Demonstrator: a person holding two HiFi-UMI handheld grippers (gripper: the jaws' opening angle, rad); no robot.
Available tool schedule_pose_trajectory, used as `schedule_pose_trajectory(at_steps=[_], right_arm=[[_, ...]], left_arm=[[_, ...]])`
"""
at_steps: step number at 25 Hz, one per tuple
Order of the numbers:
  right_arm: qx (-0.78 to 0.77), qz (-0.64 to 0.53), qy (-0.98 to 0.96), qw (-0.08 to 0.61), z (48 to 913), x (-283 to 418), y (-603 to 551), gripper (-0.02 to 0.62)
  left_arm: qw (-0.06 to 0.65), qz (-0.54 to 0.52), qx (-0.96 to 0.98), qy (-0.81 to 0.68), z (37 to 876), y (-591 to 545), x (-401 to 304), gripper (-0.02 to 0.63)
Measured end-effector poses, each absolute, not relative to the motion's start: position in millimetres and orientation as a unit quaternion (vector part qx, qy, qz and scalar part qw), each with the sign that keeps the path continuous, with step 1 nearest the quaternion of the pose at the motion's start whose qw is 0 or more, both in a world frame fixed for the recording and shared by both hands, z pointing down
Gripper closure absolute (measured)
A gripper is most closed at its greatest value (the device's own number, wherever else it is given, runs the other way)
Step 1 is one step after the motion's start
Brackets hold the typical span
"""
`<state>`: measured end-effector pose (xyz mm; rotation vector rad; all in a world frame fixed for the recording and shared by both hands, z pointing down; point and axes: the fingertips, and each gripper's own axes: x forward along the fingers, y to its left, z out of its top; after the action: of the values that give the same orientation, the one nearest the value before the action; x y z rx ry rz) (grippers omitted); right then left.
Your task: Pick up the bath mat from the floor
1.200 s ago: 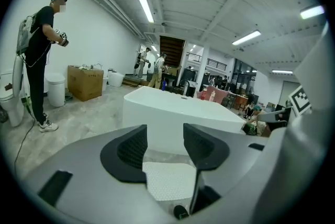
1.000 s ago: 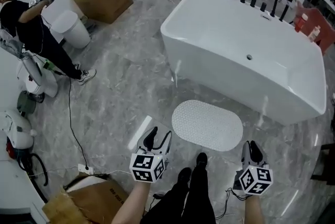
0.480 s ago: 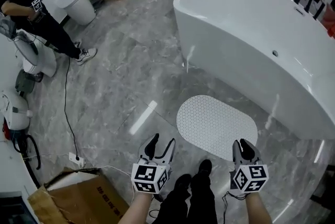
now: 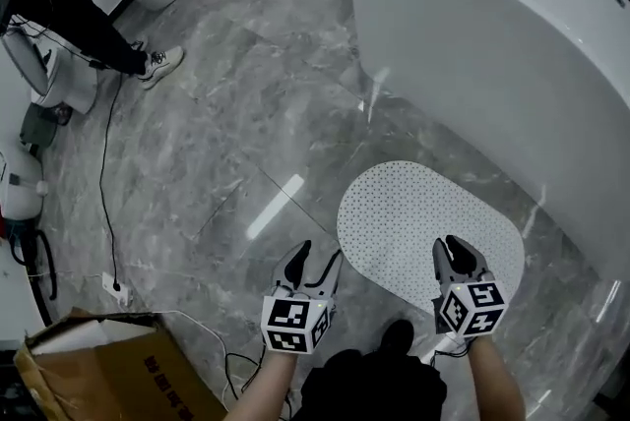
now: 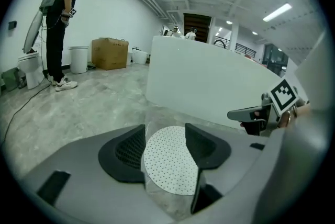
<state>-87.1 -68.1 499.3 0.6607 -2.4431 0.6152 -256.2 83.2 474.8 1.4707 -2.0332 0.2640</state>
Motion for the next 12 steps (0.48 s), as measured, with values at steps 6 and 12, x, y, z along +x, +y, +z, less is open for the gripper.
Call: schedule_pose_trajectory(at_steps=[6, 12], right_arm=[[0.215, 0.212, -0.917, 0.259, 596.0, -114.9, -75.0, 0.506], [0.212, 0.199, -0.924, 0.250, 661.8, -126.4, -86.8, 0.506]], left_arm=[[0.293, 0.106, 0.548, -0.776, 585.8, 72.6, -274.6, 0.371], [0.299, 0.108, 0.533, -0.784, 667.3, 59.9, -291.1, 0.362]])
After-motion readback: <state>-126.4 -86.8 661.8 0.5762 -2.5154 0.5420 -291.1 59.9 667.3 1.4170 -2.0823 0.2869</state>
